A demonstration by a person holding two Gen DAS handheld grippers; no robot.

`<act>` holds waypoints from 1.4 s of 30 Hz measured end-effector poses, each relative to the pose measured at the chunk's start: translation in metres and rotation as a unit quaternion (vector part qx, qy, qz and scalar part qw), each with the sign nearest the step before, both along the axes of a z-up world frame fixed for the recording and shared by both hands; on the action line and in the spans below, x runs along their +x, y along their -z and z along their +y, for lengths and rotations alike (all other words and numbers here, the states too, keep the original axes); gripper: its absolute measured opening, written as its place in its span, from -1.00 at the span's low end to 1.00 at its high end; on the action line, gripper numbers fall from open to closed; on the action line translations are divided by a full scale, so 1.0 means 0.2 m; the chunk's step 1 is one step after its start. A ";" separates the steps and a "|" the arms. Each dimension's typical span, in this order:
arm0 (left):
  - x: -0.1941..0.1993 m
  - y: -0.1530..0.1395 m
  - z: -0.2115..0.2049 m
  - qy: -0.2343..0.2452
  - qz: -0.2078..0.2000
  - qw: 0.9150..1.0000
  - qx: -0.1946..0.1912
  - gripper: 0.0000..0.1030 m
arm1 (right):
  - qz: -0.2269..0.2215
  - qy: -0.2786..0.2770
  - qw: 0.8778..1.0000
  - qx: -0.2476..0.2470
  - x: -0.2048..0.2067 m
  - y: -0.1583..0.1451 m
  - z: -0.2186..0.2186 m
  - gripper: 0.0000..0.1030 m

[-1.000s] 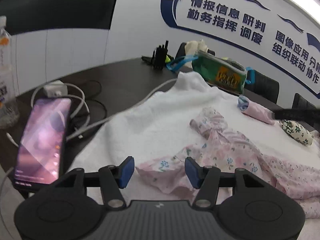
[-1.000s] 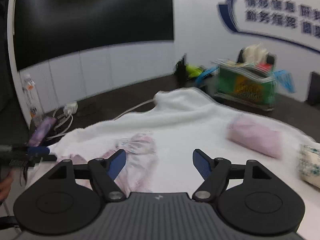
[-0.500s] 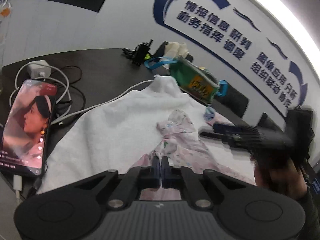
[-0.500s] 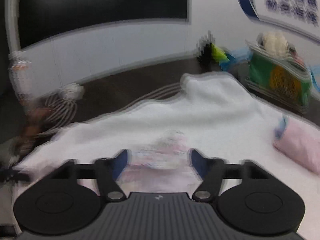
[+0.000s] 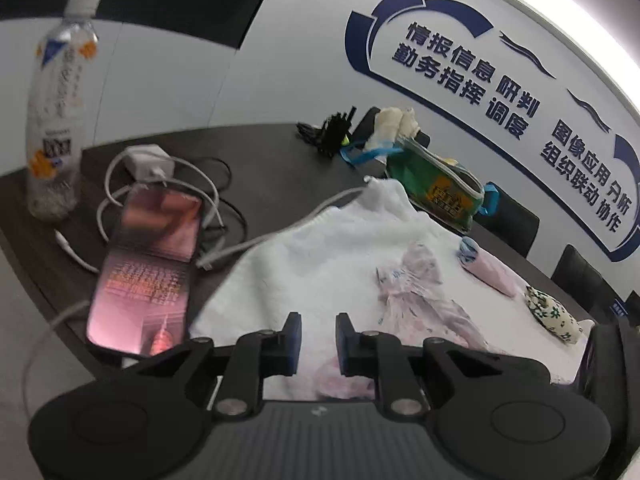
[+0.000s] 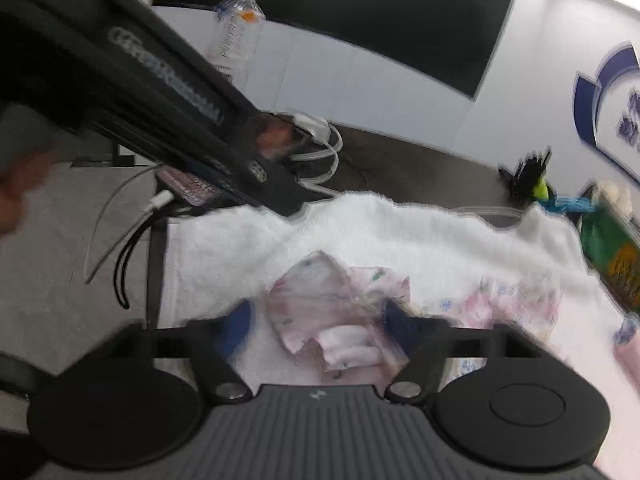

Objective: Fold clothes

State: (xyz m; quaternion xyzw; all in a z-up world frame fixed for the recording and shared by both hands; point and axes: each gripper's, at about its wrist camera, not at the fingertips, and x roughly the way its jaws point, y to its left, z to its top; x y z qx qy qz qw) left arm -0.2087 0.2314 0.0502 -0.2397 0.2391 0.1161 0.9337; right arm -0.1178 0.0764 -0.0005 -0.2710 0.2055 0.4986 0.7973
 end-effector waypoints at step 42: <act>0.31 -0.10 -0.99 0.164 -0.119 0.974 0.100 -1.00 | 0.132 0.311 0.883 0.327 0.33 -0.34 -1.28 -0.96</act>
